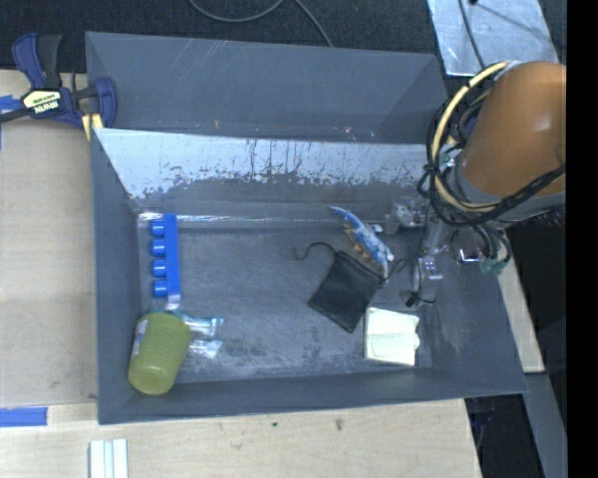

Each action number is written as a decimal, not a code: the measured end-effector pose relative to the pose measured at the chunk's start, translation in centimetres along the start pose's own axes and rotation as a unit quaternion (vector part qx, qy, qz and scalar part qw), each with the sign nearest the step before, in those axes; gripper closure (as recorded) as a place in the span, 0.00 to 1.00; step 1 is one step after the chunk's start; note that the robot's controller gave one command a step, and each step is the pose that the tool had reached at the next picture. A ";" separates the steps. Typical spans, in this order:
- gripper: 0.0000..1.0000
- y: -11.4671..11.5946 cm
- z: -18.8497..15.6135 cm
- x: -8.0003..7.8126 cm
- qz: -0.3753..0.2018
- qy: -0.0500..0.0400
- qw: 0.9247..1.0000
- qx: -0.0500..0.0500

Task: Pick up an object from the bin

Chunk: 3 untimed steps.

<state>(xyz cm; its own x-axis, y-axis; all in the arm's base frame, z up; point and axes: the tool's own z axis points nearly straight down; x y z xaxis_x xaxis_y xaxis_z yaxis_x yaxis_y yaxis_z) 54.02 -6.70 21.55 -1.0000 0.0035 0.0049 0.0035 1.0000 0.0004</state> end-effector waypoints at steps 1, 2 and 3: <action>0.00 0.0 -0.5 -0.2 -0.001 -0.004 1.000 0.000; 0.00 1.0 1.2 -0.7 0.054 -0.007 0.999 0.001; 1.00 3.3 5.8 0.6 -0.125 -0.004 0.992 0.001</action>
Offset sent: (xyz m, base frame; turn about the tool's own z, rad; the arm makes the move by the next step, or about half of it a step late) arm 0.0154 0.0477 -0.0638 0.3346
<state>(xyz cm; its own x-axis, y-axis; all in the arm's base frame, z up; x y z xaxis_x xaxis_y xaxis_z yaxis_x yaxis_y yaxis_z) 53.40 -3.40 15.79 -0.9694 -0.2455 -0.0038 -0.2455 0.9694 -0.0019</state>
